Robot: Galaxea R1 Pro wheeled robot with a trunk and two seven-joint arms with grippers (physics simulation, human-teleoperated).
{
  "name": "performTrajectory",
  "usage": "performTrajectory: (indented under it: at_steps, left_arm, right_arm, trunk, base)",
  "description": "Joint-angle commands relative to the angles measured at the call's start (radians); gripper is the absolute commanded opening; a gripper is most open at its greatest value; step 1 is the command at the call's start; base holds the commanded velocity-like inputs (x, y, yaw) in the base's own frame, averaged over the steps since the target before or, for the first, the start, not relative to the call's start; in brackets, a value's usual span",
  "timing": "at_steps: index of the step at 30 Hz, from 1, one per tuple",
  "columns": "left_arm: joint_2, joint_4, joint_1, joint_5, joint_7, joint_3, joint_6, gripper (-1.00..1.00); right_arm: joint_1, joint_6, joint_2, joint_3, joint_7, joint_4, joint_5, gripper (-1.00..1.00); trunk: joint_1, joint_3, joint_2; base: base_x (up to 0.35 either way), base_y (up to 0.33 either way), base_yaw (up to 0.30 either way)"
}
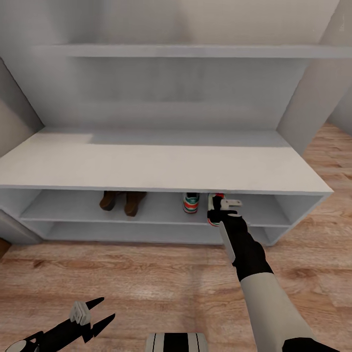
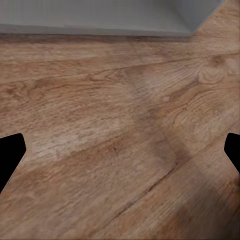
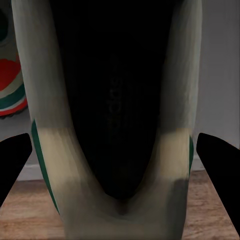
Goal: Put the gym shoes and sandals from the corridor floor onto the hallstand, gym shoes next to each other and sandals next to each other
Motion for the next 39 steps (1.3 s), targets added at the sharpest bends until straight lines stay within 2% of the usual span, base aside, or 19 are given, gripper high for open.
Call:
performTrajectory:
  at_steps: [1, 39]
  left_arm:
    - [0.0, 0.001, -0.001, 0.001, -0.003, 0.001, -0.006, 1.0]
    - [0.0, 0.001, -0.001, 0.002, -0.004, 0.001, -0.006, 1.0]
  right_arm:
    - [-0.001, 0.006, 0.001, -0.001, 0.001, -0.001, 0.006, -1.0]
    - [-0.001, 0.006, 0.001, -0.005, 0.001, -0.001, 0.007, -1.0]
  trunk:
    - [0.0, -0.001, 0.0]
    - [0.0, -0.001, 0.0]
  base:
    - [0.078, 0.0, 0.0]
    - [0.046, 0.027, 0.0]
